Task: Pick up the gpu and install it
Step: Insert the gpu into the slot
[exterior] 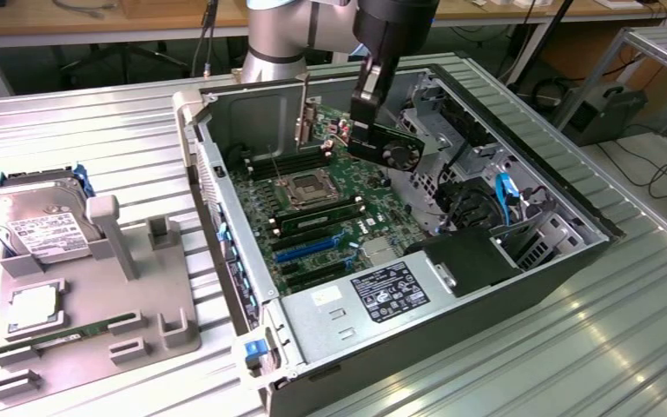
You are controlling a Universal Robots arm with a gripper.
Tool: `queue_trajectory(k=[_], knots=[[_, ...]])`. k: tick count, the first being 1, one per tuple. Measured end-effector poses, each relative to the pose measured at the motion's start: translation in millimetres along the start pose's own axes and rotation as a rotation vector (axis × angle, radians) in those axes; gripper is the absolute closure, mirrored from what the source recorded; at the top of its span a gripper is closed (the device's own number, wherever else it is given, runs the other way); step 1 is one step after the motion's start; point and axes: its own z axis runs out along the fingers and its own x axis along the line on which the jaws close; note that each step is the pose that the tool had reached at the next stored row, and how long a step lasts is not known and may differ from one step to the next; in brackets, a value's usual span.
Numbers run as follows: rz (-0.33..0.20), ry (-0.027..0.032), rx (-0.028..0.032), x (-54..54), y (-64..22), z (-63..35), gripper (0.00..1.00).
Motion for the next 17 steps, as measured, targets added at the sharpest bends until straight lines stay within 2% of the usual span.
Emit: queue_trajectory(k=[17], knots=[[-0.014, 0.0001, -0.0003, 0.1, -0.1, 0.2, 0.73]])
